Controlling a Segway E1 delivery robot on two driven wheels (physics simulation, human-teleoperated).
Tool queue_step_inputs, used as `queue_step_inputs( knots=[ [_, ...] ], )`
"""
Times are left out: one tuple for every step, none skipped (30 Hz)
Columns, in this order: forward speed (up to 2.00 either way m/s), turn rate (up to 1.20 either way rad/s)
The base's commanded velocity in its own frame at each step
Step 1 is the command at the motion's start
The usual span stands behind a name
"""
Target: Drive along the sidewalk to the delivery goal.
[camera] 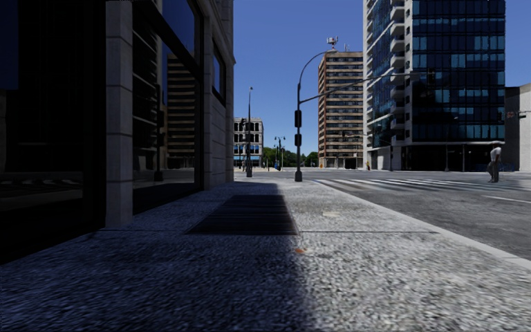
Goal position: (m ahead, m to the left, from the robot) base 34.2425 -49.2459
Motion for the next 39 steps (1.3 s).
queue_step_inputs(
  knots=[
    [2.0, 0.0],
    [2.0, 0.0],
    [2.0, 0.0],
    [2.0, 0.0],
    [2.0, 0.0],
    [2.0, 0.0],
    [2.0, 0.0],
    [2.0, 0.0],
    [2.0, 0.0],
    [2.0, 0.0],
    [2.0, 0.0],
    [2.0, 0.0],
    [2.0, 0.0],
    [2.0, 0.0],
    [2.0, 0.0],
    [2.0, 0.0],
    [2.0, 0.0],
    [2.0, 0.0],
    [2.0, 0.0],
    [2.0, 0.0],
    [2.0, 0.0],
    [2.0, 0.0],
    [2.0, 0.0],
    [2.0, 0.0],
    [2.0, 0.0],
    [2.0, 0.0],
    [2.0, 0.0],
    [2.0, 0.0],
    [2.0, 0.0],
    [2.0, 0.0],
    [2.0, 0.0],
    [2.0, 0.0],
    [2.0, 0.0],
    [2.0, 0.0],
    [2.0, 0.0],
    [2.0, 0.0],
    [2.0, 0.0],
    [2.0, 0.0],
    [2.0, 0.0]
  ],
)
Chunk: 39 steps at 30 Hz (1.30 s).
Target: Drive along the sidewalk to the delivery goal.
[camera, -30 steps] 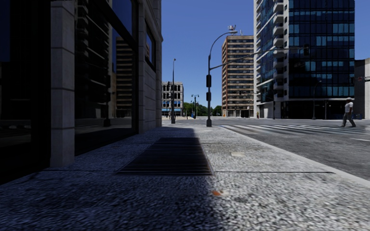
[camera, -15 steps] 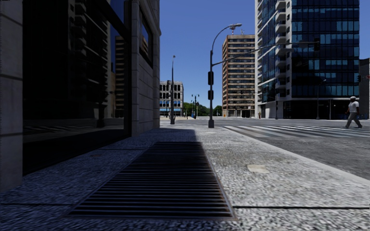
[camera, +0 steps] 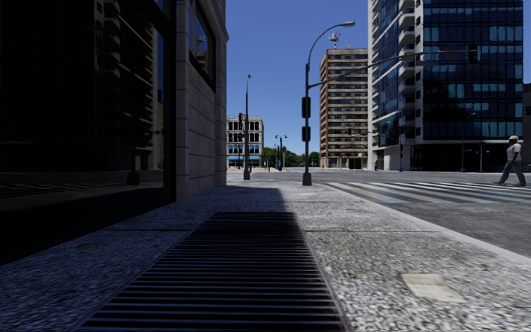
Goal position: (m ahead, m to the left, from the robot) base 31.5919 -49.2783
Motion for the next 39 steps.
queue_step_inputs(
  knots=[
    [2.0, 0.0],
    [2.0, 0.0],
    [2.0, 0.0],
    [2.0, 0.0],
    [2.0, 0.0],
    [2.0, 0.0],
    [2.0, 0.0],
    [2.0, 0.0],
    [2.0, 0.0],
    [2.0, 0.0],
    [2.0, 0.0],
    [2.0, 0.0],
    [2.0, 0.0],
    [2.0, 0.0],
    [2.0, 0.0],
    [2.0, 0.0],
    [2.0, 0.0],
    [2.0, 0.0],
    [2.0, 0.0],
    [2.0, 0.0],
    [2.0, 0.0],
    [2.0, 0.0],
    [2.0, 0.0],
    [2.0, 0.0],
    [2.0, 0.0],
    [2.0, 0.0],
    [2.0, 0.0],
    [2.0, 0.0],
    [2.0, 0.0],
    [2.0, 0.0],
    [2.0, 0.0],
    [2.0, 0.0],
    [2.0, 0.0],
    [2.0, 0.0],
    [2.0, 0.0],
    [2.0, 0.0],
    [2.0, 0.0],
    [2.0, 0.0],
    [2.0, 0.0]
  ],
)
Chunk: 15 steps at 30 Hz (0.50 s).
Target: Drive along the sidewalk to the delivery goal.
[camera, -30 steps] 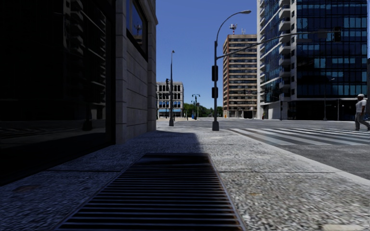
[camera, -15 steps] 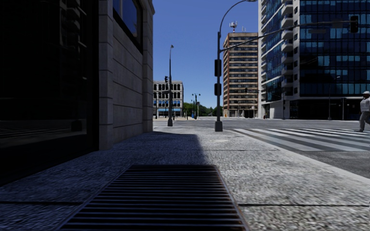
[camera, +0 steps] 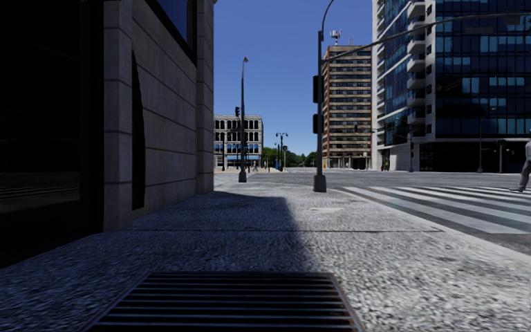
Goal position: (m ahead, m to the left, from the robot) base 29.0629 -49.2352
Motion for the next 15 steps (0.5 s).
queue_step_inputs(
  knots=[
    [2.0, 0.0],
    [2.0, 0.0],
    [2.0, 0.0],
    [2.0, 0.0],
    [2.0, 0.0],
    [2.0, 0.0],
    [2.0, 0.0],
    [2.0, 0.0],
    [2.0, 0.0],
    [2.0, 0.0],
    [2.0, 0.0],
    [2.0, 0.0],
    [2.0, 0.0],
    [2.0, 0.0],
    [2.0, 0.0]
  ],
)
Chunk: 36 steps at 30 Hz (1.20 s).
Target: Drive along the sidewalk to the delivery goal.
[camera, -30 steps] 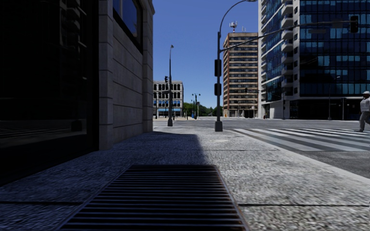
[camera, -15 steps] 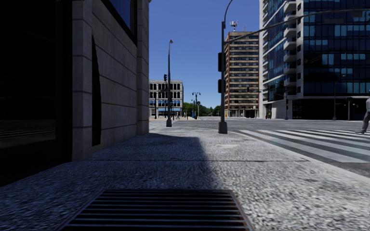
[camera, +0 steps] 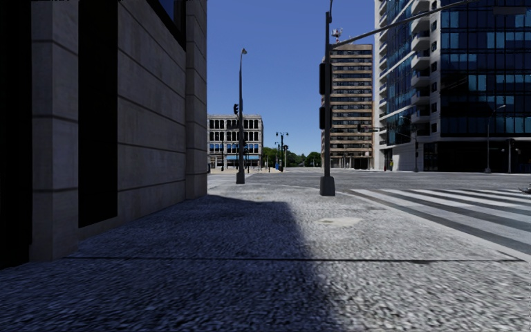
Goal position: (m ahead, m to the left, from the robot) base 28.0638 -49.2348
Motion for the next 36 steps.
queue_step_inputs(
  knots=[
    [2.0, 0.0],
    [2.0, 0.0],
    [2.0, 0.0],
    [2.0, 0.0],
    [2.0, 0.0],
    [2.0, 0.0],
    [2.0, 0.0],
    [2.0, 0.0],
    [2.0, 0.0],
    [2.0, 0.0],
    [2.0, 0.0],
    [2.0, 0.0],
    [2.0, 0.0],
    [2.0, 0.0],
    [2.0, 0.0],
    [2.0, 0.0],
    [2.0, 0.0],
    [2.0, 0.0],
    [2.0, 0.0],
    [2.0, 0.0],
    [2.0, 0.0],
    [2.0, 0.0],
    [2.0, 0.01],
    [2.0, 0.01],
    [2.0, 0.06],
    [2.0, 0.09],
    [2.0, 0.09],
    [2.0, 0.12],
    [2.0, 0.14],
    [2.0, 0.14],
    [2.0, 0.15],
    [2.0, 0.15],
    [2.0, 0.15],
    [2.0, 0.15],
    [2.0, 0.15],
    [2.0, 0.15]
  ],
)
